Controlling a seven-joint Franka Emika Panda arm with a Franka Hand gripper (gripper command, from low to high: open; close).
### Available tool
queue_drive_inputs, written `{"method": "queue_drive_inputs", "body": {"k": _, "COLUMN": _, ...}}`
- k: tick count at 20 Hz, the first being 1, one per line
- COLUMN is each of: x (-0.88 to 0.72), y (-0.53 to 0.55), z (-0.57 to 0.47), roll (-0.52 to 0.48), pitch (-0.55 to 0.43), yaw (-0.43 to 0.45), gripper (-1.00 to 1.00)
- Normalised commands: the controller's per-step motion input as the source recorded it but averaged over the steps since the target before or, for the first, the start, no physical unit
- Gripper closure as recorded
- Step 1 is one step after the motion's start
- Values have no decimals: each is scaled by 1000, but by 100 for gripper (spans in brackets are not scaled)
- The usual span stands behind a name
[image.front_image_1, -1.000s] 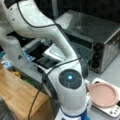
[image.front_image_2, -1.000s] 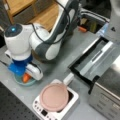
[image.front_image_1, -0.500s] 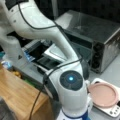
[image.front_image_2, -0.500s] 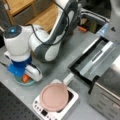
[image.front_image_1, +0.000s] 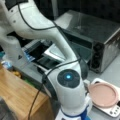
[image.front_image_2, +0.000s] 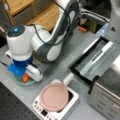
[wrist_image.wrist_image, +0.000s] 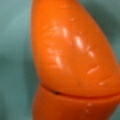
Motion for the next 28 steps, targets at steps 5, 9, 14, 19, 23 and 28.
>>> {"method": "queue_drive_inputs", "body": {"k": 5, "x": 286, "y": -7, "z": -671, "roll": 158, "pitch": 108, "yaw": -116, "gripper": 100}}
{"method": "queue_drive_inputs", "body": {"k": 9, "x": 378, "y": -16, "z": -617, "roll": 147, "pitch": 111, "yaw": -96, "gripper": 100}}
{"method": "queue_drive_inputs", "body": {"k": 14, "x": 475, "y": -36, "z": -587, "roll": 143, "pitch": 142, "yaw": -72, "gripper": 100}}
{"method": "queue_drive_inputs", "body": {"k": 19, "x": 539, "y": -101, "z": -587, "roll": 127, "pitch": 135, "yaw": -74, "gripper": 100}}
{"method": "queue_drive_inputs", "body": {"k": 23, "x": 557, "y": -111, "z": -498, "roll": 116, "pitch": 171, "yaw": -85, "gripper": 100}}
{"method": "queue_drive_inputs", "body": {"k": 28, "x": 629, "y": -104, "z": -302, "roll": 103, "pitch": 195, "yaw": -92, "gripper": 100}}
